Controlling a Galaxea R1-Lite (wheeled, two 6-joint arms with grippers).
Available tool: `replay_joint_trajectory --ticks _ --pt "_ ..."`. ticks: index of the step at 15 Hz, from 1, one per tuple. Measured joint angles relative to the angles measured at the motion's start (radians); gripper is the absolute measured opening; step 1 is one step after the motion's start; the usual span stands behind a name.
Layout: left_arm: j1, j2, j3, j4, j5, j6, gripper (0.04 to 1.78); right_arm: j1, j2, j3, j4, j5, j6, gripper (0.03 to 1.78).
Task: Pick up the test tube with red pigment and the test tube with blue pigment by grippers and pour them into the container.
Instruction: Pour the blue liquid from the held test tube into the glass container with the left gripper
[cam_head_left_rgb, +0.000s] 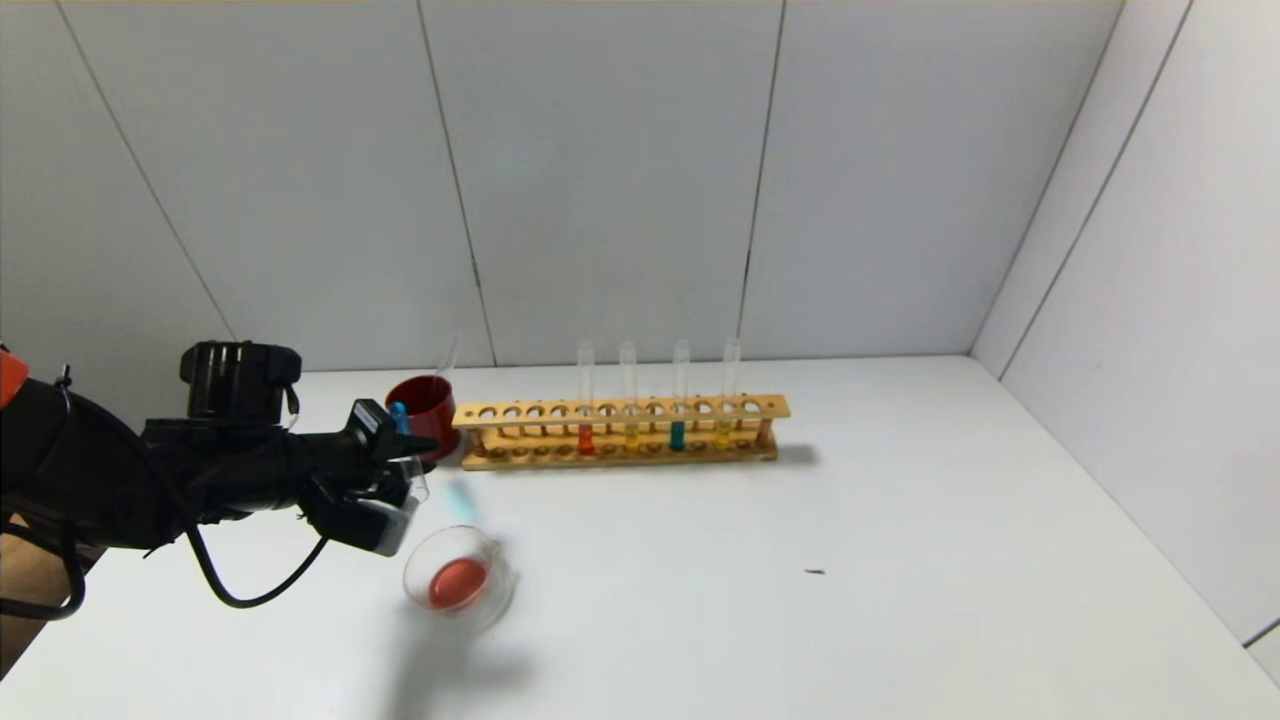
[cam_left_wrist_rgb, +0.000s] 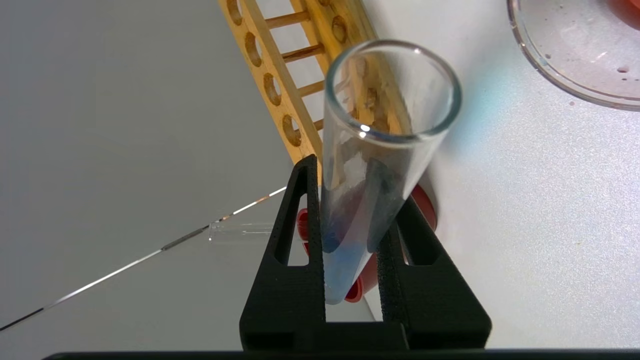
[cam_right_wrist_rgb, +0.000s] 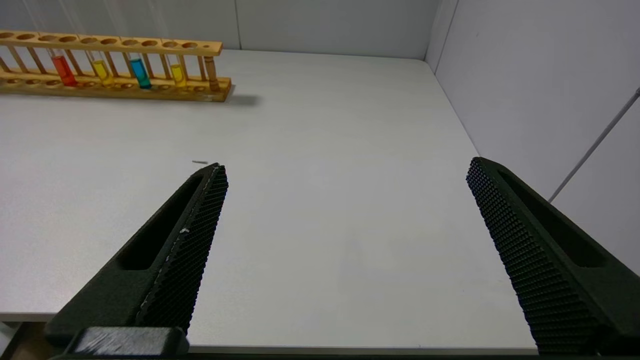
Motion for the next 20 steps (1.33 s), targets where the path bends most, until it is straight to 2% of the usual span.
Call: replay_joint_trajectory --ticks 15,20 --pt "-0.003 0.000 0.004 0.000 0.015 0.038 0.34 0.000 0.000 0.000 0.000 0.000 0.000 1.75" --pt "-0.008 0.002 0.004 0.001 0.017 0.101 0.34 0.000 0.000 0.000 0.000 0.000 0.000 1.75"
